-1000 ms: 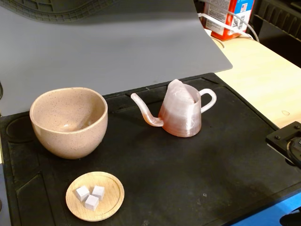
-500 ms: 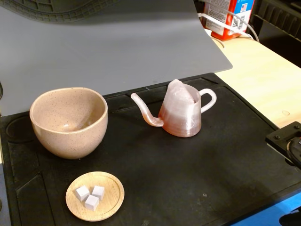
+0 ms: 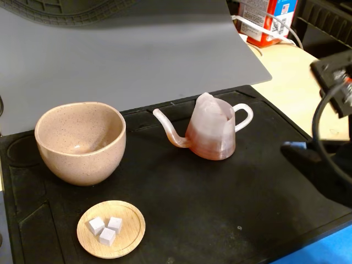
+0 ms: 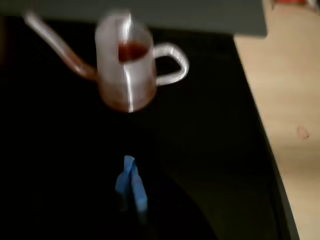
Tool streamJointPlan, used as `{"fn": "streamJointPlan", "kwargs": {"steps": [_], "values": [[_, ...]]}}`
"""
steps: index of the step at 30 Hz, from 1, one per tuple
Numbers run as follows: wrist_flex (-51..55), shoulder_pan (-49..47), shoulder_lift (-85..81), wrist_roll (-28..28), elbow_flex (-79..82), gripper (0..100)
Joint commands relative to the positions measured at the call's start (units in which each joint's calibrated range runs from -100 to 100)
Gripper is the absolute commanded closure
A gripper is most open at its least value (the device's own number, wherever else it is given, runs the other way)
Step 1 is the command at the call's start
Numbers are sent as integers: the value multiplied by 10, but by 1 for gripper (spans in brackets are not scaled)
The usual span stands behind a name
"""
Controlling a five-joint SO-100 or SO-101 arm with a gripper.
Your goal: Pick up a kettle and pour liquid into a cup.
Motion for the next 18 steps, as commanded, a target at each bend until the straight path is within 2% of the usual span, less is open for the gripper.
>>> {"fn": "streamJointPlan", "kwargs": {"steps": [1,4,5,8,11,13,15,17,18], "values": [[-21,1,13,2,-32,99],[-31,1,109,2,-126,99],[-72,1,148,2,-152,99],[-140,18,198,4,-155,99],[-147,40,203,36,-144,99],[-234,10,279,36,-150,100],[-271,9,319,52,-150,100],[-367,12,402,63,-153,100],[-432,15,466,88,-163,100]]}}
